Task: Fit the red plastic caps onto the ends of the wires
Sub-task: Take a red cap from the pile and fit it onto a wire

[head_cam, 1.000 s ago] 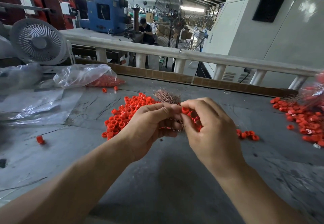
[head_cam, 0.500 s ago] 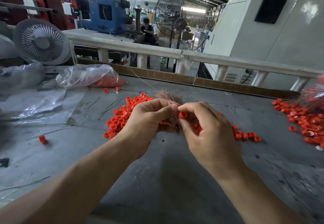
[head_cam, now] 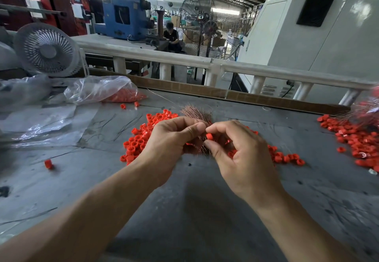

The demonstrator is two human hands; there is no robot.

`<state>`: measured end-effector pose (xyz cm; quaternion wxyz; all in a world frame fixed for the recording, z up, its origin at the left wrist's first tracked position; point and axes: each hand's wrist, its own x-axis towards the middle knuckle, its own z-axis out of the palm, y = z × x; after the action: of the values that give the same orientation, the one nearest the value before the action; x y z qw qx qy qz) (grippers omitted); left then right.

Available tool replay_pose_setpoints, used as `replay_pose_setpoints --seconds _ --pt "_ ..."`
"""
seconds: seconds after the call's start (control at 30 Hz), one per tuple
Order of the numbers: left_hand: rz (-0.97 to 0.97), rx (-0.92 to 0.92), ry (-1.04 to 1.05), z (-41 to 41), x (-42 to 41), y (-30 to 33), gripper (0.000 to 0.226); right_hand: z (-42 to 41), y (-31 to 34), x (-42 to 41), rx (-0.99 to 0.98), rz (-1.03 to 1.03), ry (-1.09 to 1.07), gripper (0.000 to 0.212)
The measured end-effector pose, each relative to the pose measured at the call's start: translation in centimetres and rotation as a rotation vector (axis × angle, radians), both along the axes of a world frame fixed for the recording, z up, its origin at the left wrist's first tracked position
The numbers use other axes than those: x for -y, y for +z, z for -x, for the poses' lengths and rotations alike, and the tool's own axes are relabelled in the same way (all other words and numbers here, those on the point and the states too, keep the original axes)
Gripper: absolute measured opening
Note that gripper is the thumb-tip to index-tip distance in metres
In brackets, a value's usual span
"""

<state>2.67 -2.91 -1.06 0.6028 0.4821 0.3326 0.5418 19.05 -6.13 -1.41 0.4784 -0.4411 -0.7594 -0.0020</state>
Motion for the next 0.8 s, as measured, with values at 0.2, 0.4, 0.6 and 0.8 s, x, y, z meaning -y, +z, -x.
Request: replay_pose_setpoints --seconds 0.2,0.4,0.6,0.8 --pt "-0.018 -0.022 -0.012 0.2 -0.2 -0.1 0.017 -0.1 0.1 0.1 0.027 0.015 0.011 0.02" --pt "0.023 -0.114 -0.026 0.3 -0.3 -0.2 0.025 -0.6 0.0 -0.3 0.035 0.011 -0.07 0.02" --pt "0.055 -0.164 -0.013 0.3 -0.4 -0.4 0.021 -4.1 0.5 -1.6 0.023 0.114 -0.445 0.021" --pt "0.057 -0.17 0.003 0.2 -0.3 -0.4 0.022 -10.5 0.6 -2.4 0.039 0.529 -0.827 0.021"
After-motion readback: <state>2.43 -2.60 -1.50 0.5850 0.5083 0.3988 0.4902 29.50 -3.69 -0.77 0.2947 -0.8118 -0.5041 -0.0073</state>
